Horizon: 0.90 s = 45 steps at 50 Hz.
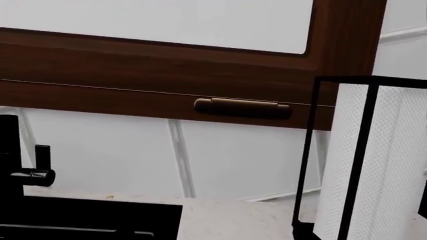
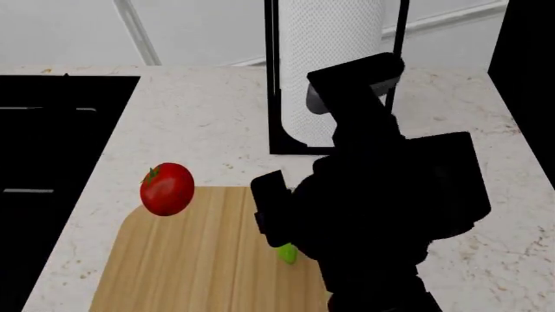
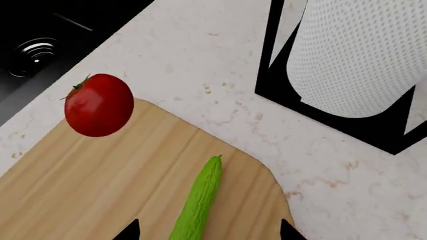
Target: Pick the vegetables from the sink and place them on the cutting board.
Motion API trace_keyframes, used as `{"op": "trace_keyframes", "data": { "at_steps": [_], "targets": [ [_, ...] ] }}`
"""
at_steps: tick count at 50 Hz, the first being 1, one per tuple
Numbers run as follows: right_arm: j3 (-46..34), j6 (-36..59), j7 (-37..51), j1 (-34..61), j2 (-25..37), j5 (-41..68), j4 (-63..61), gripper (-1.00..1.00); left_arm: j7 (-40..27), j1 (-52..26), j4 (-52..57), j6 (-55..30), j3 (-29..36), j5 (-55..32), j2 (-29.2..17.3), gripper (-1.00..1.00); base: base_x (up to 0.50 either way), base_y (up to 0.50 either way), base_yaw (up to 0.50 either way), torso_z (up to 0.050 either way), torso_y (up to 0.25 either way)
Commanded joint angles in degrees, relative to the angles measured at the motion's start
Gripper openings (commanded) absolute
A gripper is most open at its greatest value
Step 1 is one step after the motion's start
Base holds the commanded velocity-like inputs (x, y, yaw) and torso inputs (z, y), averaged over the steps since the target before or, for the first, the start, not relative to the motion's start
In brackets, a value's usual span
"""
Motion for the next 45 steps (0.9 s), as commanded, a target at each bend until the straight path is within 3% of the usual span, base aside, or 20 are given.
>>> {"op": "trace_keyframes", "data": {
  "at_steps": [1, 5, 6, 10, 12, 15, 19, 22, 24, 29, 39, 43, 45],
  "targets": [
    [2.87, 0.00, 0.00, -8.47, -0.08, -9.88, -19.56, 1.00, -2.54, 2.48, 5.96, -0.80, -0.74, -0.83, -0.89, 1.00, 0.00, 0.00, 0.00, 0.000, 0.000],
    [-0.12, 0.00, 0.00, -10.94, -0.08, -14.58, -27.82, 1.00, -1.77, 4.10, 7.12, 1.58, -1.02, -0.71, -0.35, 1.00, 0.00, 0.00, 0.00, 0.000, 0.000],
    [-5.95, 0.00, 0.00, -11.46, -0.08, -20.56, -30.82, 1.00, -1.43, 4.78, 7.79, 2.60, -0.03, 0.42, -0.73, 1.00, 0.00, 0.00, 0.00, 0.000, 0.000],
    [1.32, 0.00, 0.03, -11.75, -0.08, -17.21, -38.80, 1.00, -0.17, 8.42, 10.73, 6.98, 2.23, 4.06, -1.90, 1.00, 0.00, 0.00, 0.00, 0.000, 0.000],
    [0.73, 0.00, 2.62, -13.14, -0.08, -16.43, -42.15, 1.00, 0.63, 9.94, 11.42, 10.10, 3.36, 6.72, -2.70, 1.00, 0.00, 0.00, 0.00, 0.000, 0.000],
    [-0.28, 0.00, 23.67, -17.02, -0.08, 1.21, -49.72, 1.00, 2.25, 12.49, 11.13, 14.67, 3.80, 9.17, -3.12, 1.00, 0.00, 0.00, 0.00, 0.000, 0.000],
    [2.80, -0.01, 45.25, -19.57, -0.07, 22.28, -57.90, 1.00, 3.12, 13.95, 12.09, 18.32, 3.54, 10.30, -2.98, 1.00, 0.00, 0.00, 0.00, 0.000, 0.000],
    [4.24, -0.09, 52.30, -20.14, -0.04, 28.80, -61.10, 1.00, 3.44, 15.40, 13.33, 20.48, 3.78, 11.89, -3.52, 1.00, 0.00, 0.00, 0.00, 0.000, 0.000],
    [11.38, -4.27, 59.16, -22.32, -0.03, 41.29, -63.16, 1.00, 4.00, 16.34, 13.66, 22.73, 3.12, 12.20, -3.34, 1.00, 0.00, 0.00, 0.00, 0.000, 0.000],
    [19.00, -13.14, 64.94, -27.77, 0.11, 52.96, -64.61, 1.00, 3.59, 17.39, 16.88, 24.58, 1.80, 10.65, -2.59, 1.00, 0.00, 0.00, 0.00, 0.000, 0.000],
    [28.39, -15.18, 70.16, -30.24, 0.60, 64.24, -70.38, 1.00, 2.03, 19.51, 24.04, 26.72, 1.12, 8.29, -2.33, 1.00, 0.00, 0.00, 0.00, 0.000, 0.000],
    [34.12, -19.13, 101.91, -31.97, 14.08, 98.61, -70.36, 1.00, -0.70, 19.52, 26.67, 27.85, -0.05, 4.83, -5.40, 1.00, 0.00, 0.00, 0.00, 0.000, 0.000],
    [33.20, -22.27, 109.61, -32.39, 18.11, 113.34, -70.33, 1.00, -4.72, 19.46, 26.70, 31.58, 1.41, 2.22, -9.53, 1.00, 0.00, 0.00, 0.00, 0.000, 0.000]
  ]
}}
